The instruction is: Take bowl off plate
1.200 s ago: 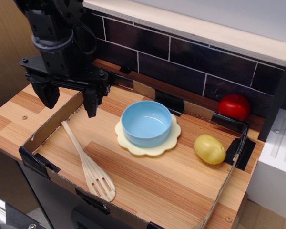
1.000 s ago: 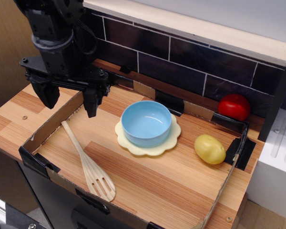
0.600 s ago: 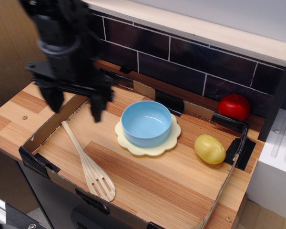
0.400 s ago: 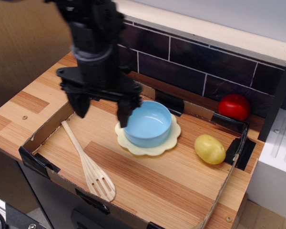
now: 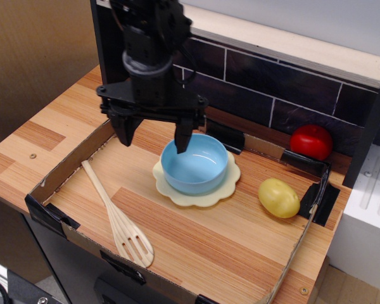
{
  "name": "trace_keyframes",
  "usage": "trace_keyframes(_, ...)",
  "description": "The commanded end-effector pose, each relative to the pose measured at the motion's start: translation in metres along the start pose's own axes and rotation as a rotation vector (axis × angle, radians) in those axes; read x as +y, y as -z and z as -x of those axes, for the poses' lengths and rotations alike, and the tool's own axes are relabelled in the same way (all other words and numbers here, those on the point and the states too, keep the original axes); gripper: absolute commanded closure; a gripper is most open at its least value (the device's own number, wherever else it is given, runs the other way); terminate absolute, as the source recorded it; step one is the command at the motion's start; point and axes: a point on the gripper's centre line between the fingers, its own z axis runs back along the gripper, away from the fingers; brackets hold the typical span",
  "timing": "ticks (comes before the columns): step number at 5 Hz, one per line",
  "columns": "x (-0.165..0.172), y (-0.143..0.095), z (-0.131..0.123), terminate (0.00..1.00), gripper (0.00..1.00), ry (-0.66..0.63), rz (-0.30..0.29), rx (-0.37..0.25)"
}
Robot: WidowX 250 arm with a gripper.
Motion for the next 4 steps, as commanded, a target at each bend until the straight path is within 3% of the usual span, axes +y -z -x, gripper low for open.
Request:
trace_keyframes(1, -0.009, 0.016, -0.019, 0.0, 0.0, 0.0, 0.005, -0.04)
trace_keyframes(2, -0.011, 0.024, -0.017, 0.0, 0.0, 0.011, 0.011, -0.022)
trace_keyframes(3, -0.013, 0.029, -0.015, 0.0, 1.0, 0.006, 0.015, -0.006)
trace_keyframes(4, -0.015, 0.034, -0.013, 0.0, 1.0, 0.006, 0.018, 0.001)
